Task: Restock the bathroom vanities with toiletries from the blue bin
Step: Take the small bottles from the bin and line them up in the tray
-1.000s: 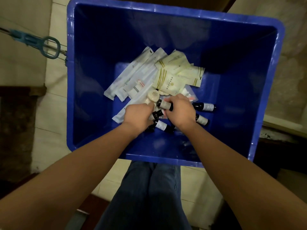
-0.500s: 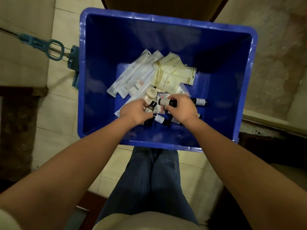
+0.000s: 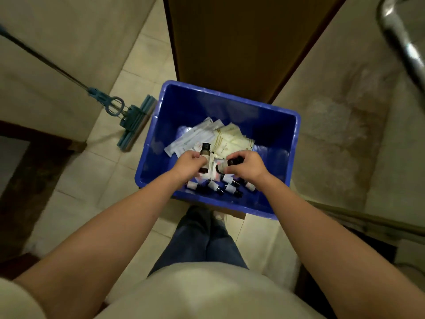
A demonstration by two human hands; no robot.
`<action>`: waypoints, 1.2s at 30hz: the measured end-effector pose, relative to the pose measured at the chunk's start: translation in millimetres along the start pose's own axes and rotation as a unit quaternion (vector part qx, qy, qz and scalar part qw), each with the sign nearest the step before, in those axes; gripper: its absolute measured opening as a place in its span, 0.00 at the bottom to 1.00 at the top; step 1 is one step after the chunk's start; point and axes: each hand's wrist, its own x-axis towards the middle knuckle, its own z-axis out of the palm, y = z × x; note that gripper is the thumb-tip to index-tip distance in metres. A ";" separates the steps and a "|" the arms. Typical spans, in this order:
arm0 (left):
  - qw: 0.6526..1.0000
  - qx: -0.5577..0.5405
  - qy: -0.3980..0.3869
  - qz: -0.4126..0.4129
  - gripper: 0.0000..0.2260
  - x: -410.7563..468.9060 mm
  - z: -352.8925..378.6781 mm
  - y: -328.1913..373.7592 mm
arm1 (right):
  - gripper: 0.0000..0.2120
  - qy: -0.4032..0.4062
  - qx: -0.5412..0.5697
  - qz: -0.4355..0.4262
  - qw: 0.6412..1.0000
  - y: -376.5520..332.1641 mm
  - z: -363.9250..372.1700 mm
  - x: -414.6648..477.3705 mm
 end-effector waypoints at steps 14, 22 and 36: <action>0.979 -0.167 0.081 0.082 0.05 -105.9 -39.1 75.5 | 0.19 -0.048 0.090 -0.110 0.989 -82.6 -35.5 -78.6; 0.954 -0.268 0.054 0.120 0.07 -159.3 -48.5 108.8 | 0.21 -0.111 0.210 -0.105 0.966 -113.8 -45.5 -111.4; 0.932 -0.286 -0.095 0.201 0.09 -182.9 -54.9 160.0 | 0.13 -0.090 0.394 -0.160 0.901 -143.5 -91.6 -160.4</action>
